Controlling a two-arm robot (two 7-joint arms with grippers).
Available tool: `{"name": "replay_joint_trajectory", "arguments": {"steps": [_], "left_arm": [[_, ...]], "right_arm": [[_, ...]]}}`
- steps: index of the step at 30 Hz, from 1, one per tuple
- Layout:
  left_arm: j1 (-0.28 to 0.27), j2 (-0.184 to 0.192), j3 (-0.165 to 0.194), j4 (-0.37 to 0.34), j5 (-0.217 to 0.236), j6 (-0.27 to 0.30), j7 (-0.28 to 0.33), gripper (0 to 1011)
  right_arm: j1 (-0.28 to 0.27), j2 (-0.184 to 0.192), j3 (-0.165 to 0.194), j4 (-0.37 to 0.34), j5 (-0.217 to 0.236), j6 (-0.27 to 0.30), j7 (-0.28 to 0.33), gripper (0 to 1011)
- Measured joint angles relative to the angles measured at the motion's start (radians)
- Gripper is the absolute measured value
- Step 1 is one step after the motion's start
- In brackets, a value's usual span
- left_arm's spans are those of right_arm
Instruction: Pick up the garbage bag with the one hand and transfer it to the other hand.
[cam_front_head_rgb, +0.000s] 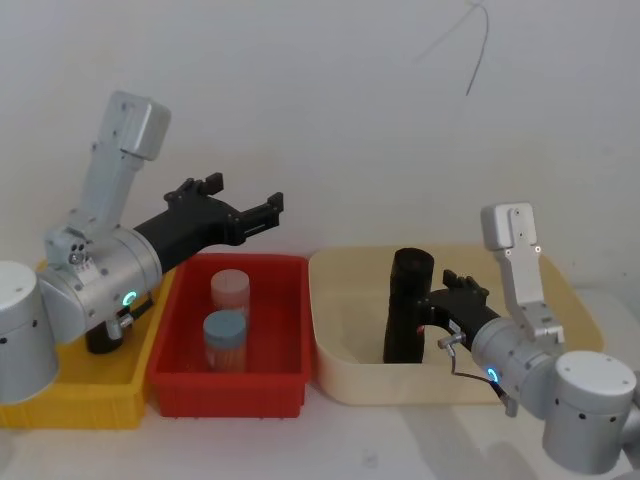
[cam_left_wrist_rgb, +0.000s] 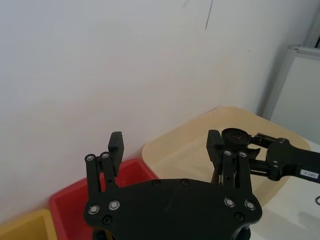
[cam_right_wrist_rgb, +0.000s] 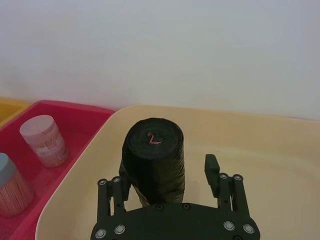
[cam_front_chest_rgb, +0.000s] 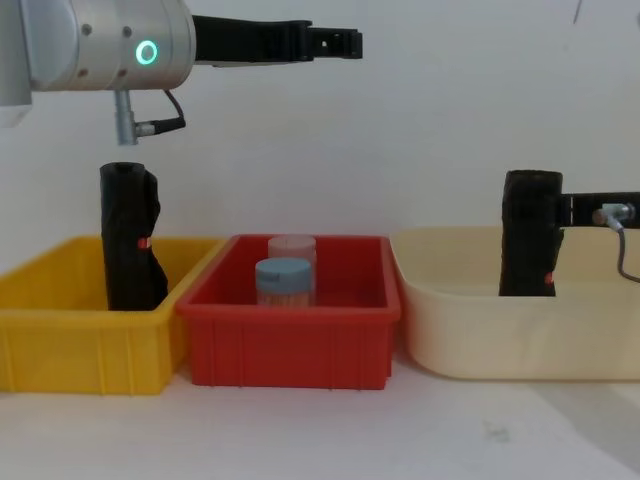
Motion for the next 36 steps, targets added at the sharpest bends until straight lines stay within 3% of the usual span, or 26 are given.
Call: {"name": "replay_joint_trajectory", "arguments": {"steps": [6, 16, 26, 36], "left_arm": [[0.009, 0.007, -0.005, -0.009, -0.002, 0.006, 0.01, 1000], [0.017, 0.013, -0.01, -0.017, -0.003, 0.01, 0.019, 1001], [0.021, 0.015, -0.012, -0.02, -0.004, 0.012, 0.023, 1000], [0.024, 0.019, -0.012, -0.025, -0.004, 0.012, 0.03, 1001]], "right_arm": [[-0.01, 0.006, 0.003, -0.026, -0.008, 0.008, 0.0, 1001], [-0.018, 0.014, 0.012, -0.085, -0.022, 0.002, 0.003, 1001], [-0.019, 0.029, 0.018, -0.196, -0.019, -0.003, 0.037, 1001], [-0.043, 0.059, -0.019, -0.3, -0.001, 0.023, 0.101, 1001]]}}
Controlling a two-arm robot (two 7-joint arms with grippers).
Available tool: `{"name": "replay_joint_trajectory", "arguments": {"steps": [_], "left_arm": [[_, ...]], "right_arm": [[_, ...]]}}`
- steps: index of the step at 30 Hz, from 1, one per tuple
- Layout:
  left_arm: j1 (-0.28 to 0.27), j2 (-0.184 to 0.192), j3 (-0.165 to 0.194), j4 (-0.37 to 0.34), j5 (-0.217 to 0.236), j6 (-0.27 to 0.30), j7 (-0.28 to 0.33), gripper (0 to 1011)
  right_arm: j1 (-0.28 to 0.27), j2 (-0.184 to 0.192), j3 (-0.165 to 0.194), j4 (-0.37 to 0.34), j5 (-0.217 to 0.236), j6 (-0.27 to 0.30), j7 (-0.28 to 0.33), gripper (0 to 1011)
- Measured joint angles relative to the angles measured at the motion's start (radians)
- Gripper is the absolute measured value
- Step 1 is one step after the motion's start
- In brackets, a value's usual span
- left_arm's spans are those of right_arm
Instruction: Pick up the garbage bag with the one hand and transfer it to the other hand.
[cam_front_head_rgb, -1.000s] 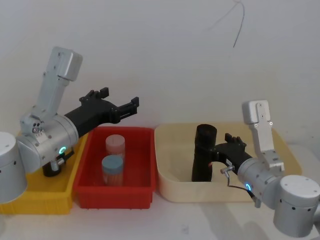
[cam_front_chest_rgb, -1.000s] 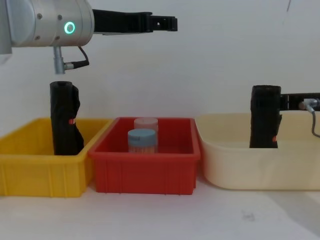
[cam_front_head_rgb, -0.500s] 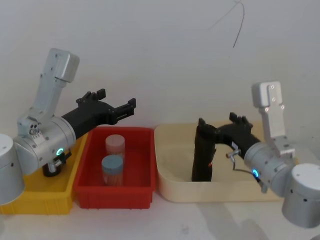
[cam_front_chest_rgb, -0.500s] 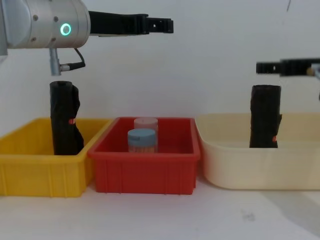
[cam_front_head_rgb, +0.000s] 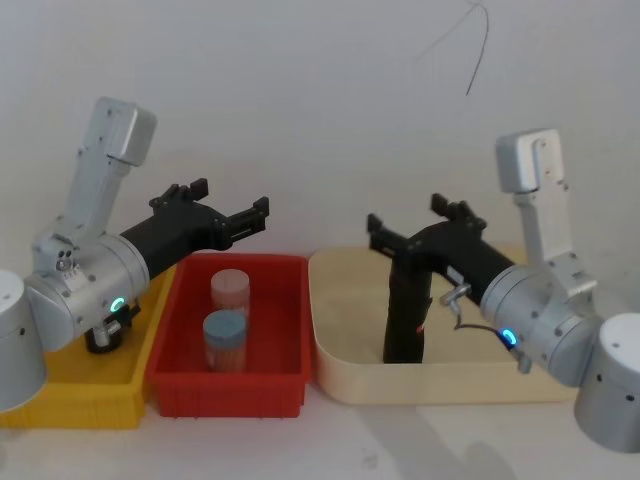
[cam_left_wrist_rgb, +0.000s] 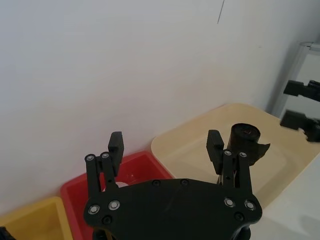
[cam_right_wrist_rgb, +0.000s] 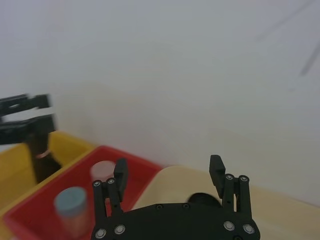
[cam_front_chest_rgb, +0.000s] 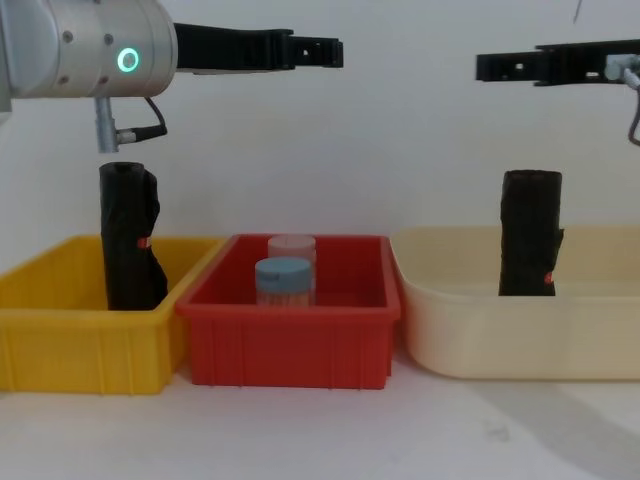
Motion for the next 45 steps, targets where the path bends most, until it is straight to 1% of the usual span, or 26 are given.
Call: {"name": "replay_joint_trajectory", "arguments": {"steps": [2, 3, 6, 7, 8, 9, 11, 12, 18, 20, 21, 25, 26, 28, 29, 32, 35, 38, 41, 45], "left_arm": [[0.004, 0.002, -0.001, -0.005, 0.001, -0.001, 0.006, 1000], [0.008, 0.003, -0.002, -0.01, 0.004, -0.002, 0.013, 1000], [0.016, 0.006, -0.006, -0.019, 0.008, -0.004, 0.025, 1000], [0.024, 0.009, -0.01, -0.028, 0.013, -0.006, 0.037, 1001], [0.028, 0.01, -0.012, -0.032, 0.015, -0.006, 0.042, 1001], [0.038, 0.014, -0.018, -0.043, 0.019, -0.008, 0.053, 1001], [0.049, 0.018, -0.024, -0.054, 0.024, -0.009, 0.066, 1000], [0.056, 0.02, -0.028, -0.059, 0.026, -0.01, 0.071, 1001], [0.107, 0.039, -0.059, -0.107, 0.041, -0.019, 0.113, 1001], [0.116, 0.042, -0.065, -0.115, 0.044, -0.021, 0.12, 1001], [0.12, 0.044, -0.067, -0.118, 0.045, -0.022, 0.123, 1001], [0.137, 0.05, -0.077, -0.133, 0.05, -0.025, 0.136, 1001], [0.142, 0.051, -0.079, -0.137, 0.051, -0.026, 0.139, 1001], [0.144, 0.052, -0.081, -0.14, 0.052, -0.026, 0.141, 1000], [0.15, 0.055, -0.085, -0.146, 0.053, -0.028, 0.146, 1001], [0.157, 0.057, -0.089, -0.152, 0.055, -0.029, 0.151, 1000], [0.162, 0.059, -0.092, -0.156, 0.056, -0.03, 0.154, 1000], [0.167, 0.061, -0.095, -0.161, 0.058, -0.031, 0.159, 1000], [0.17, 0.062, -0.096, -0.163, 0.059, -0.031, 0.161, 1001], [0.174, 0.063, -0.099, -0.166, 0.06, -0.032, 0.164, 1000]], "right_arm": [[-0.004, 0.004, -0.011, -0.011, 0.0, 0.006, 0.009, 1001], [-0.01, 0.009, -0.026, -0.021, 0.0, 0.012, 0.018, 1001], [-0.016, 0.013, -0.047, -0.032, 0.0, 0.022, 0.031, 1001], [-0.02, 0.015, -0.065, -0.039, -0.001, 0.028, 0.038, 1001], [-0.022, 0.016, -0.072, -0.042, -0.002, 0.031, 0.041, 1001], [-0.024, 0.017, -0.088, -0.046, -0.005, 0.037, 0.047, 1001], [-0.026, 0.017, -0.105, -0.05, -0.009, 0.044, 0.053, 1001], [-0.027, 0.016, -0.12, -0.052, -0.012, 0.049, 0.057, 1001], [-0.022, 0.002, -0.18, -0.054, -0.029, 0.07, 0.066, 1001], [-0.019, -0.003, -0.19, -0.051, -0.033, 0.075, 0.066, 1001], [-0.015, -0.01, -0.201, -0.046, -0.037, 0.08, 0.066, 1001], [-0.006, -0.024, -0.217, -0.033, -0.045, 0.09, 0.063, 1001], [0.0, -0.033, -0.224, -0.024, -0.048, 0.093, 0.06, 1001], [0.002, -0.037, -0.226, -0.02, -0.05, 0.096, 0.057, 1001], [0.01, -0.05, -0.234, -0.006, -0.056, 0.101, 0.051, 1001], [0.022, -0.069, -0.246, 0.02, -0.063, 0.107, 0.041, 1001], [0.03, -0.082, -0.253, 0.038, -0.069, 0.11, 0.035, 1001], [0.042, -0.102, -0.265, 0.071, -0.08, 0.113, 0.025, 1001], [0.049, -0.111, -0.271, 0.09, -0.086, 0.114, 0.021, 1001], [0.065, -0.132, -0.288, 0.134, -0.099, 0.116, 0.016, 1001]]}}
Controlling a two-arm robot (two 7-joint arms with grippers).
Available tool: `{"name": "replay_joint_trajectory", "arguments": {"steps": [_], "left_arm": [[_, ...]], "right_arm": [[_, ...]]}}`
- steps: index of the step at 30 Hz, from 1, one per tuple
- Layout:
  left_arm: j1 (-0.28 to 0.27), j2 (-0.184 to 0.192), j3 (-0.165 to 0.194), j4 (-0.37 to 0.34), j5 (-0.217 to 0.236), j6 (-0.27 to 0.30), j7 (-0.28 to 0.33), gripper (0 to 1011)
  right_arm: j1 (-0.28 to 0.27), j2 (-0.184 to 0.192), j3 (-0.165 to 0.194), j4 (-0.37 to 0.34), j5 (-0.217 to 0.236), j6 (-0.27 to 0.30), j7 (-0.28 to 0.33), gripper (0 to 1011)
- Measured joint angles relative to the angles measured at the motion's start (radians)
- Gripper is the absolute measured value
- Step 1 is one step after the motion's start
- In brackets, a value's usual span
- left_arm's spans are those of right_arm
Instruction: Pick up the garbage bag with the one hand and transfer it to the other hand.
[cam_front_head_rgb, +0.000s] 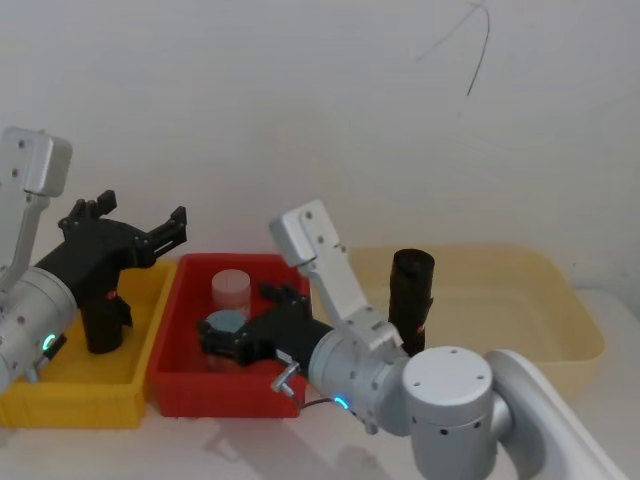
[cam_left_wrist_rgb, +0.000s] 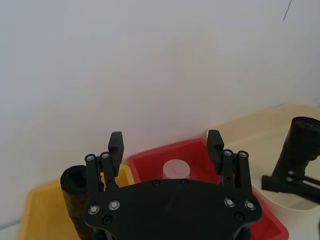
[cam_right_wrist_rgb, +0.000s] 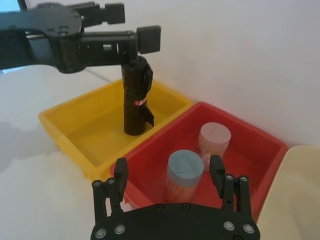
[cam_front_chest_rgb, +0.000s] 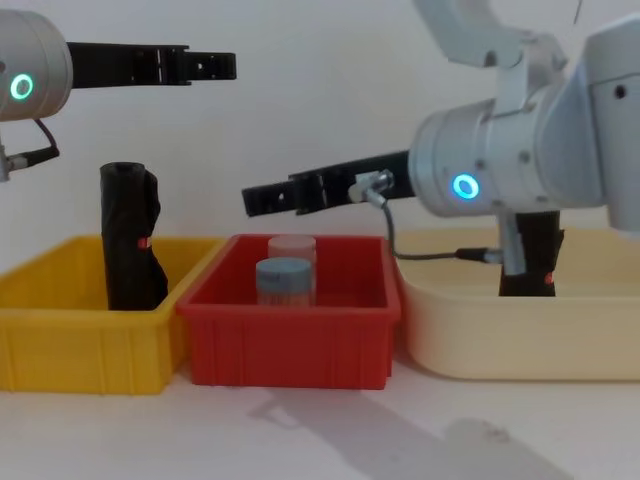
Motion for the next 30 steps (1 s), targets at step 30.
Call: {"name": "replay_joint_trajectory", "arguments": {"steps": [30], "left_arm": [[0.008, 0.003, -0.005, -0.007, 0.002, -0.002, 0.006, 1001]], "right_arm": [[0.123, -0.122, -0.011, 0.265, -0.014, 0.026, 0.006, 1001]]}}
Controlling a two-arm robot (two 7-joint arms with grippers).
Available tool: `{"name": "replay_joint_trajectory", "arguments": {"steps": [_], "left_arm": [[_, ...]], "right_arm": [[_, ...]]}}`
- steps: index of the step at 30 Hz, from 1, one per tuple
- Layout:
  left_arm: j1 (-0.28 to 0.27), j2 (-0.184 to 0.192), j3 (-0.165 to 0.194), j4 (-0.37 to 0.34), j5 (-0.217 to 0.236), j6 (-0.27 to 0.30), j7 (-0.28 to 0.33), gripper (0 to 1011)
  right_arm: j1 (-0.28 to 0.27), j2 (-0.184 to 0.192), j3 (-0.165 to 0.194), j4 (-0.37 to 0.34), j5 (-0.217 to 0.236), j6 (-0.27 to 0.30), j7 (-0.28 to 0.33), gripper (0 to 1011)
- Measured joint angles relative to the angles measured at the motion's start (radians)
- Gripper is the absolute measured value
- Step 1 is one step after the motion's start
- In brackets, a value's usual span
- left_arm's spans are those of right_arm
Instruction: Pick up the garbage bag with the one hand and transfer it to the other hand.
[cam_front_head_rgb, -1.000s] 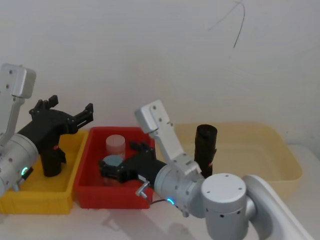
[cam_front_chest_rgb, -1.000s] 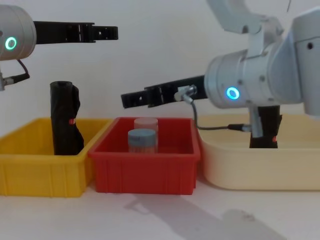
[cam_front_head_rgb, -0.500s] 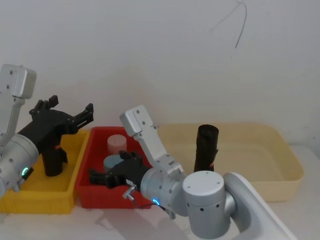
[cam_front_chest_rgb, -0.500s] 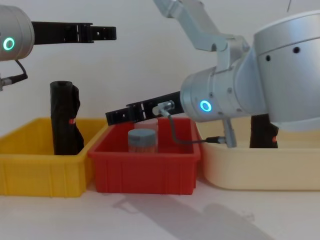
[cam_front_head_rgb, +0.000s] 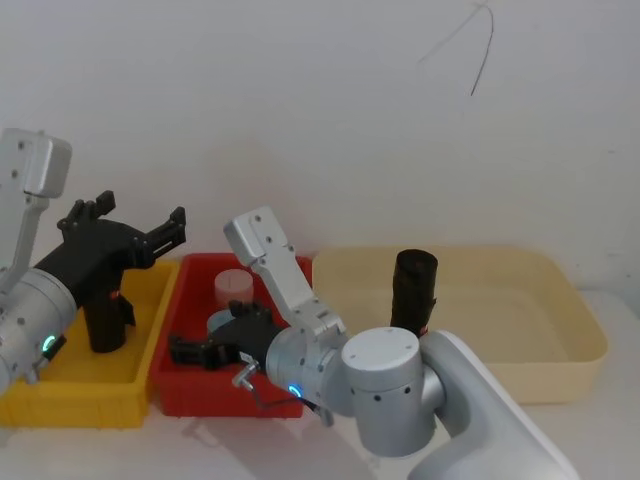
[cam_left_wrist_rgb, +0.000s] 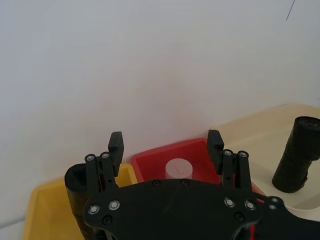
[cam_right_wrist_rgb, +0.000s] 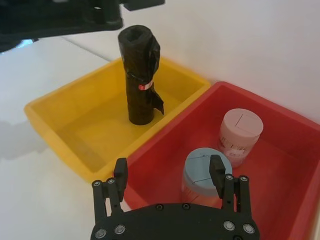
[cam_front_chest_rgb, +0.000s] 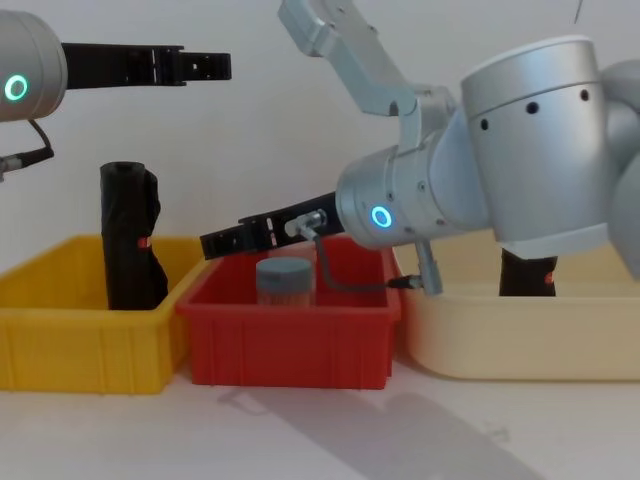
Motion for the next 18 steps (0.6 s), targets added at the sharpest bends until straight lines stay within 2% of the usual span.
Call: {"name": "replay_joint_trajectory", "arguments": {"steps": [18], "left_arm": [[0.001, 0.0, 0.0, 0.0, 0.0, 0.0, 0.0, 1001]], "right_arm": [[0.07, -0.011, -0.006, 0.135, -0.058, -0.058, -0.026, 1001]]}}
